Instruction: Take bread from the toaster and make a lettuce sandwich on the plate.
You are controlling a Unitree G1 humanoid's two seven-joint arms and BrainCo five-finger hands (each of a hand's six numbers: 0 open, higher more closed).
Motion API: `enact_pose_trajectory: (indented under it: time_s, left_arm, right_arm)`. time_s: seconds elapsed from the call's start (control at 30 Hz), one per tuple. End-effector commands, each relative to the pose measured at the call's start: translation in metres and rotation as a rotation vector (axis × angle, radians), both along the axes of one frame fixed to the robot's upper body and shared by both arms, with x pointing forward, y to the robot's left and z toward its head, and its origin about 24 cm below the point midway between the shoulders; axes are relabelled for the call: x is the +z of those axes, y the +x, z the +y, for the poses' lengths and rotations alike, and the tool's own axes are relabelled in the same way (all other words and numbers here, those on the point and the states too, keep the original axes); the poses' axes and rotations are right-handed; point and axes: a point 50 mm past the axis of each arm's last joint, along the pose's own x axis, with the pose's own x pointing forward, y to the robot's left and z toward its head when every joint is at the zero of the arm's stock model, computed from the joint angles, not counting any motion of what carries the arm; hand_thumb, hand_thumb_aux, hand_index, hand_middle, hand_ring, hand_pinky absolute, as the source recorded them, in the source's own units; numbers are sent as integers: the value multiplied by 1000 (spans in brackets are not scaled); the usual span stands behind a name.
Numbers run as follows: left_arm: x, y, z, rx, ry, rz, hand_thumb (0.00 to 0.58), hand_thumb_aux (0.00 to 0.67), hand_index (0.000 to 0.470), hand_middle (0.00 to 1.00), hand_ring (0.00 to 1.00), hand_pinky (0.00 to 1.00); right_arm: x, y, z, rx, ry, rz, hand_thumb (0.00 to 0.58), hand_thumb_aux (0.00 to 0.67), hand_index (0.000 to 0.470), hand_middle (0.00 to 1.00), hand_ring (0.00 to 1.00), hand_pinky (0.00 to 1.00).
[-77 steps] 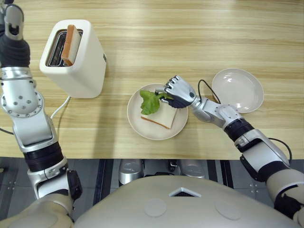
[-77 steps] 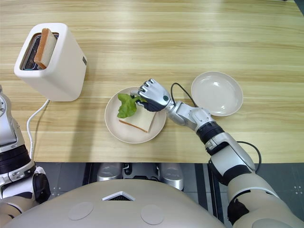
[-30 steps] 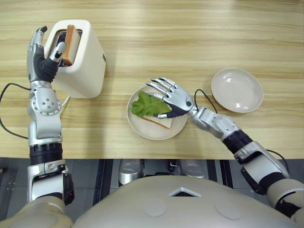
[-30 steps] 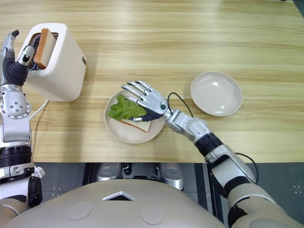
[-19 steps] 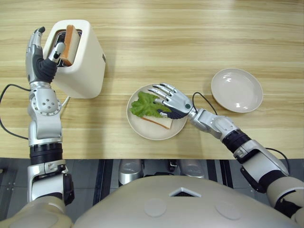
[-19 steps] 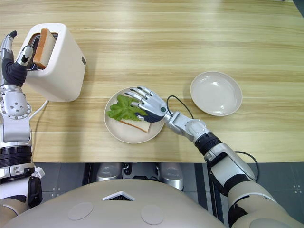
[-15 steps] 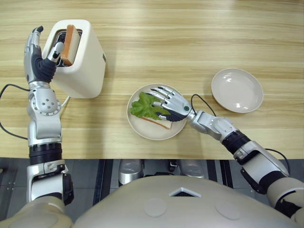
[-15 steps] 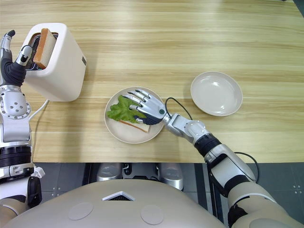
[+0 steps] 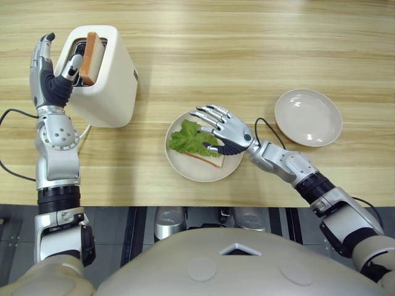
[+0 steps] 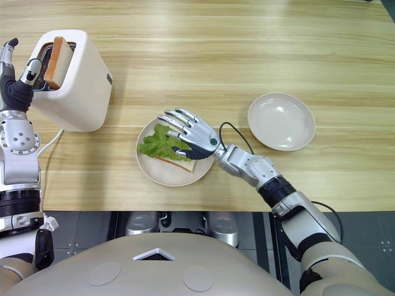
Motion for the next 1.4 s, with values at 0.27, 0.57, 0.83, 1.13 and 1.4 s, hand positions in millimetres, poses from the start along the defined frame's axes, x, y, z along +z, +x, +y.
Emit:
enact_pose_trajectory:
  time_s: [0.27, 0.57, 0.83, 1.13, 1.4]
  left_arm:
    - [-6, -2, -1, -4, -3, 21, 0, 0, 0, 0, 0, 0]
    - [-6, -1, -2, -8, -3, 22, 0, 0, 0, 0, 0, 0]
    - [-6, -1, -2, -10, -10, 22, 0, 0, 0, 0, 0, 0]
    - [-6, -2, -2, -14, -15, 22, 0, 0, 0, 0, 0, 0]
    - [-6, -3, -1, -16, -19, 21, 0, 0, 0, 0, 0, 0]
  right_arm:
    - [-12, -10, 2, 19, -32, 68, 511, 439, 301, 0, 0, 0]
    - [-17, -11, 2, 16, -35, 90, 516, 447, 307, 0, 0, 0]
    - [-20, -15, 2, 16, -39, 106, 520, 455, 312, 0, 0, 0]
    - [-21, -11, 0, 5, -51, 106, 526, 465, 319, 0, 0, 0]
    - [-27, -18, 2, 20, -66, 134, 524, 462, 317, 0, 0, 0]
